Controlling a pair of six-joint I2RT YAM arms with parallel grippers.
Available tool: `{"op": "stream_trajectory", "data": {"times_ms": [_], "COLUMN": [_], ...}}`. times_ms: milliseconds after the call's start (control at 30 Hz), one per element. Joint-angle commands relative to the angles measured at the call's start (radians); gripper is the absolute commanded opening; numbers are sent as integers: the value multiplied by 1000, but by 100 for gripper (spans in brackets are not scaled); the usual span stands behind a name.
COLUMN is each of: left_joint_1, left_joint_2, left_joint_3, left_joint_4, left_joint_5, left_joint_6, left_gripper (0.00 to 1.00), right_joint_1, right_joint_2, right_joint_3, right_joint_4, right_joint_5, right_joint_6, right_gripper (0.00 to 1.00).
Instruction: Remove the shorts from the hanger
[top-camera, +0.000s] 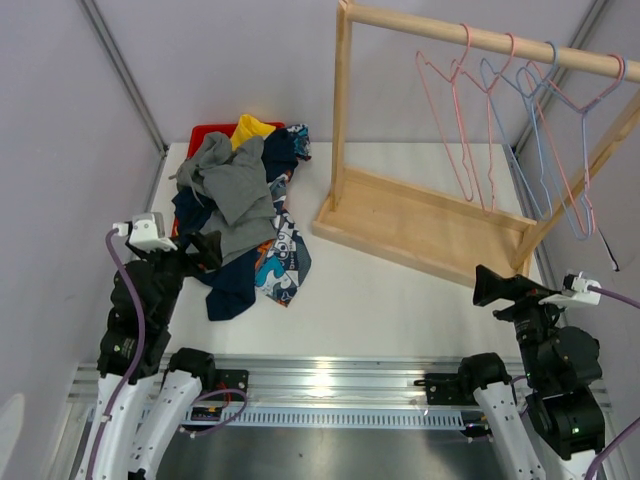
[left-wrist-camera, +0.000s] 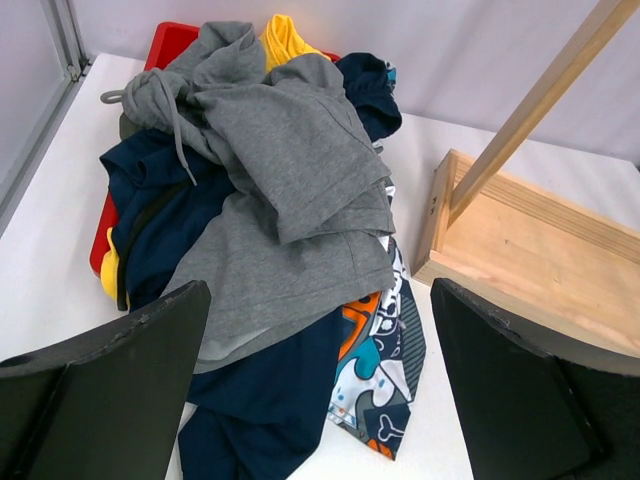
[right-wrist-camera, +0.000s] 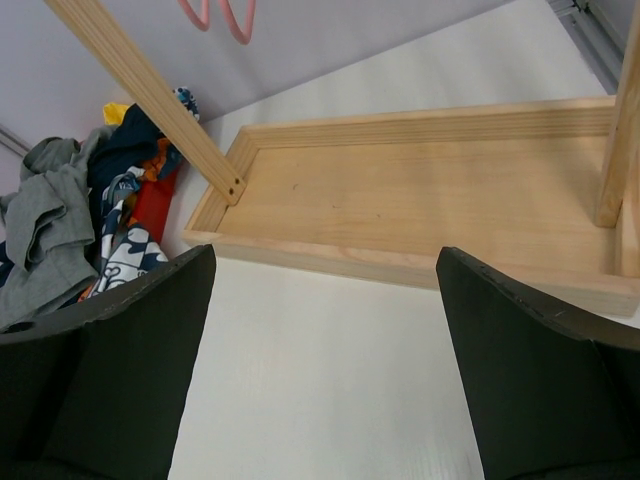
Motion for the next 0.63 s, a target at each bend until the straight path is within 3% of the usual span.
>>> {"op": "stream_trajectory", "data": {"times_ms": [0,600], "left_joint_1": [-2,-2], "left_joint_2": [19,43], "left_joint_3": [-5,13], "left_joint_4": [34,15], "left_joint_5": [-5,-3], "left_joint_6": [0,-4], "left_gripper": [98,99], "right_joint_1": [4,4], "right_joint_2": [-13,-61], "right_joint_3": [-8,-6], "right_joint_4": [45,55], "right_joint_5": [-2,-11], "right_joint_6": [0,-5], "right_gripper": [99,100]}}
